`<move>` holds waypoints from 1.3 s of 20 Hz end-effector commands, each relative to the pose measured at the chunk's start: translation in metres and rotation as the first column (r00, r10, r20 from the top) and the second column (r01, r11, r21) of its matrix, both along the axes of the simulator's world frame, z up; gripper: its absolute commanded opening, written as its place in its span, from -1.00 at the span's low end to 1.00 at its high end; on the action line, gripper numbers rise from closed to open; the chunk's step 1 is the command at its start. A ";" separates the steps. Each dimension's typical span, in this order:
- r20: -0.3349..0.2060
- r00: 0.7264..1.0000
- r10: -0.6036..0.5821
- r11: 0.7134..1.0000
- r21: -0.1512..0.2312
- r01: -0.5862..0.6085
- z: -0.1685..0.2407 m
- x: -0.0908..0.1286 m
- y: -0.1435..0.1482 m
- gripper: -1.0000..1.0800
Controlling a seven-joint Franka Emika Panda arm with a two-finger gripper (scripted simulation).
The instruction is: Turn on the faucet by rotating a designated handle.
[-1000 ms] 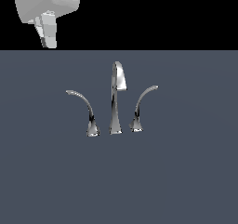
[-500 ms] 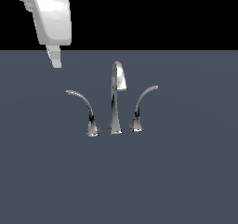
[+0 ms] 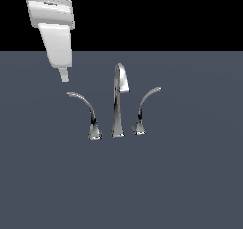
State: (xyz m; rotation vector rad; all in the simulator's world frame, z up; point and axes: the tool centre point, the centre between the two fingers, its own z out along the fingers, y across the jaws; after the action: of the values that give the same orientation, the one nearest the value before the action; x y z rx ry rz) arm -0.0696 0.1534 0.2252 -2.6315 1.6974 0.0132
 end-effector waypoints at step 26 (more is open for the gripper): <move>0.002 0.967 -0.256 0.967 -0.014 0.256 -0.056 0.059 -0.007 -1.00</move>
State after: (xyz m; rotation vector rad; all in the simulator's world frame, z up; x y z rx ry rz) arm -0.0109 0.1464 0.1691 -2.3994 2.0295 -0.0007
